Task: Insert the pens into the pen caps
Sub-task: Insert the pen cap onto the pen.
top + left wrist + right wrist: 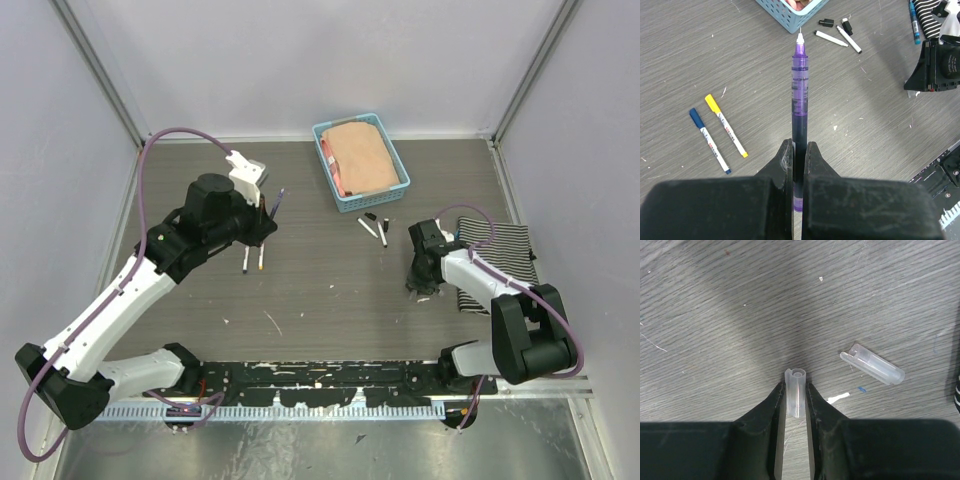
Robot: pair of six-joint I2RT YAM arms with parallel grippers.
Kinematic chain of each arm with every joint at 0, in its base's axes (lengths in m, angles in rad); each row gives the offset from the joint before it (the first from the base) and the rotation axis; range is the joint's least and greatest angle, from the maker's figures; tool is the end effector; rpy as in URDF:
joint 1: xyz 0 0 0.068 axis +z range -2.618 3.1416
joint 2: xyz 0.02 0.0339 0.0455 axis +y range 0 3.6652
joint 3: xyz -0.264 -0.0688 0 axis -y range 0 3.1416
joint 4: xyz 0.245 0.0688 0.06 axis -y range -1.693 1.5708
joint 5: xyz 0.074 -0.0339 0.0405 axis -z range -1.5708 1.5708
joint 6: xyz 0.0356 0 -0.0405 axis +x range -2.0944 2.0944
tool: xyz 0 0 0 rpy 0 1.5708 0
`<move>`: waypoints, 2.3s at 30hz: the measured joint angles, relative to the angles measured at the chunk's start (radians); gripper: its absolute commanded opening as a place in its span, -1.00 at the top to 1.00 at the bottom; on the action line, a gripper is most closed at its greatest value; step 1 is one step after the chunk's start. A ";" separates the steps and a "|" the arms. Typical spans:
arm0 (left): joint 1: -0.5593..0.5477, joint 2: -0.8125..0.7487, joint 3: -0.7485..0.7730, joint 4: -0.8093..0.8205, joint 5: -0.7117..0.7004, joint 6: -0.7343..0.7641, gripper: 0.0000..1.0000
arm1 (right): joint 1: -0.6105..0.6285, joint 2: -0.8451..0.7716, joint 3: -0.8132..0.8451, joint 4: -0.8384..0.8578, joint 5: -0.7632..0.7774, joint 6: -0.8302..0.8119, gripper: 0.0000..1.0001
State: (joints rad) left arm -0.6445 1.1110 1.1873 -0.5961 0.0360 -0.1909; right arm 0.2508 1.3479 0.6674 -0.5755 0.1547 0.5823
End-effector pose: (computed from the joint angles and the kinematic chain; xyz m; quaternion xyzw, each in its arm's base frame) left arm 0.1892 -0.1438 0.3742 0.2033 0.8408 -0.2177 0.4521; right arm 0.2180 0.0502 0.1596 0.1744 0.9692 -0.0066 0.1738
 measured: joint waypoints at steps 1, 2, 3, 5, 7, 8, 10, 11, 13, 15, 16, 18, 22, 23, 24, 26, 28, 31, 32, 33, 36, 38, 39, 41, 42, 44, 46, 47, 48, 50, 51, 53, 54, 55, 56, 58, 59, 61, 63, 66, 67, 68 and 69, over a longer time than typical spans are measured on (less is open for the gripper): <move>0.000 0.000 0.000 0.000 0.000 0.000 1.00 | 0.000 0.000 0.000 0.000 0.000 0.000 0.58; 0.001 0.000 0.000 0.000 0.000 0.000 1.00 | 0.001 0.000 0.000 0.000 0.000 0.000 0.58; 0.002 0.000 0.000 0.000 0.001 0.000 1.00 | 0.014 0.000 0.000 0.000 0.001 0.000 0.58; 0.004 0.000 0.000 0.000 0.006 0.000 1.00 | 0.044 0.000 0.000 0.000 0.007 0.005 0.58; 0.008 0.000 0.000 0.000 0.010 -0.001 1.00 | 0.098 0.003 0.004 0.000 0.008 0.018 0.58; 0.011 0.000 0.000 0.000 0.012 -0.001 1.00 | 0.141 0.012 0.013 -0.005 0.008 0.027 0.58; 0.014 0.000 0.000 0.000 0.016 -0.003 1.00 | 0.215 0.038 0.040 -0.007 0.008 0.048 0.58; 0.016 0.000 0.000 0.000 0.017 -0.003 1.00 | 0.245 0.053 0.057 -0.008 0.008 0.056 0.58; 0.018 0.000 0.000 0.000 0.019 -0.003 1.00 | 0.318 0.100 0.107 -0.008 0.009 0.077 0.56; 0.019 0.000 0.000 0.000 0.019 -0.004 1.00 | 0.368 0.143 0.148 -0.006 0.012 0.089 0.55; 0.019 0.000 0.000 0.000 0.019 -0.004 1.00 | 0.393 0.169 0.168 -0.003 0.013 0.097 0.54; 0.019 0.000 0.000 0.000 0.019 -0.003 1.00 | 0.419 0.205 0.188 0.001 0.014 0.104 0.54; 0.020 -0.004 -0.010 0.000 0.019 -0.004 1.00 | 0.436 0.237 0.214 -0.002 0.021 0.106 0.40; 0.020 -0.005 -0.012 0.000 0.019 -0.004 1.00 | 0.438 0.240 0.216 -0.002 0.021 0.107 0.36; 0.020 -0.005 -0.013 0.000 0.019 -0.004 1.00 | 0.441 0.243 0.220 -0.004 0.022 0.106 0.34; 0.021 -0.005 -0.014 0.000 0.019 -0.004 1.00 | 0.446 0.251 0.228 -0.009 0.027 0.106 0.33; 0.022 -0.005 -0.015 0.000 0.019 -0.004 1.00 | 0.450 0.260 0.238 -0.017 0.039 0.105 0.33; 0.025 -0.005 -0.015 0.000 0.019 -0.004 1.00 | 0.457 0.275 0.256 -0.032 0.050 0.102 0.35; 0.026 -0.005 -0.015 0.000 0.019 -0.004 1.00 | 0.460 0.279 0.261 -0.037 0.051 0.101 0.37; 0.027 -0.005 -0.015 0.000 0.019 -0.004 1.00 | 0.461 0.283 0.265 -0.040 0.051 0.101 0.40; 0.028 -0.005 -0.015 0.000 0.020 -0.004 1.00 | 0.464 0.291 0.274 -0.045 0.050 0.097 0.52; 0.029 -0.005 -0.015 0.000 0.021 -0.004 1.00 | 0.466 0.295 0.278 -0.047 0.050 0.094 0.61; 0.029 -0.005 -0.015 0.000 0.021 -0.004 1.00 | 0.467 0.296 0.279 -0.048 0.051 0.091 0.64; 0.030 -0.005 -0.015 0.000 0.022 -0.004 1.00 | 0.466 0.296 0.279 -0.050 0.051 0.087 0.65; 0.030 -0.005 -0.015 0.000 0.022 -0.004 1.00 | 0.467 0.296 0.279 -0.049 0.051 0.086 0.65; 0.030 -0.005 -0.015 0.000 0.021 -0.005 1.00 | 0.467 0.294 0.279 -0.048 0.051 0.082 0.65; 0.031 -0.003 -0.015 -0.002 0.014 -0.012 1.00 | 0.467 0.286 0.274 -0.043 0.051 0.078 0.66; 0.031 -0.002 -0.015 -0.002 0.014 -0.016 1.00 | 0.467 0.278 0.267 -0.038 0.051 0.077 0.66; 0.031 -0.001 -0.015 -0.002 0.014 -0.019 1.00 | 0.467 0.266 0.257 -0.031 0.050 0.074 0.66; 0.031 0.003 -0.015 -0.002 0.018 -0.031 1.00 | 0.467 0.225 0.232 -0.018 0.040 0.074 0.66; 0.031 0.003 -0.016 -0.001 0.020 -0.039 1.00 | 0.467 0.200 0.222 -0.011 0.035 0.074 0.67; 0.029 0.003 -0.031 0.014 0.028 -0.058 1.00 | 0.467 0.147 0.204 0.012 0.021 0.074 0.68; 0.027 0.003 -0.045 0.024 0.031 -0.074 1.00 | 0.467 0.116 0.196 0.027 0.013 0.074 0.69; 0.024 0.003 -0.062 0.035 0.034 -0.090 1.00 | 0.467 0.064 0.184 0.052 0.002 0.074 0.70; 0.020 0.003 -0.081 0.046 0.036 -0.106 1.00 | 0.467 0.053 0.183 0.057 0.001 0.075 0.70; 0.004 0.001 -0.127 0.072 0.041 -0.140 1.00 | 0.467 -0.001 0.172 0.091 -0.007 0.076 0.70; -0.015 -0.002 -0.158 0.091 0.039 -0.163 1.00 | 0.467 -0.029 0.166 0.107 -0.012 0.077 0.70; -0.064 -0.003 -0.197 0.112 0.033 -0.194 1.00 | 0.467 -0.083 0.157 0.142 -0.026 0.080 0.70; -0.140 -0.003 -0.221 0.136 0.013 -0.220 1.00 | 0.467 -0.136 0.153 0.171 -0.040 0.085 0.70; -0.248 -0.007 -0.235 0.192 -0.013 -0.245 1.00 | 0.467 -0.208 0.152 0.204 -0.045 0.103 0.70; -0.273 -0.012 -0.242 0.214 -0.020 -0.251 1.00 | 0.467 -0.232 0.151 0.211 -0.044 0.108 0.69; -0.300 -0.021 -0.251 0.238 -0.030 -0.259 1.00 | 0.467 -0.267 0.151 0.219 -0.043 0.117 0.69; -0.318 -0.029 -0.259 0.257 -0.036 -0.264 1.00 | 0.467 -0.302 0.151 0.225 -0.039 0.129 0.69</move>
State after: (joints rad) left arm -0.9627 1.0821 0.9279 -0.3393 -0.0002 -0.4549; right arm 0.7181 1.0458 0.8181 -0.3500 0.1162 0.7109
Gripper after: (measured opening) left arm 0.048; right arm 0.242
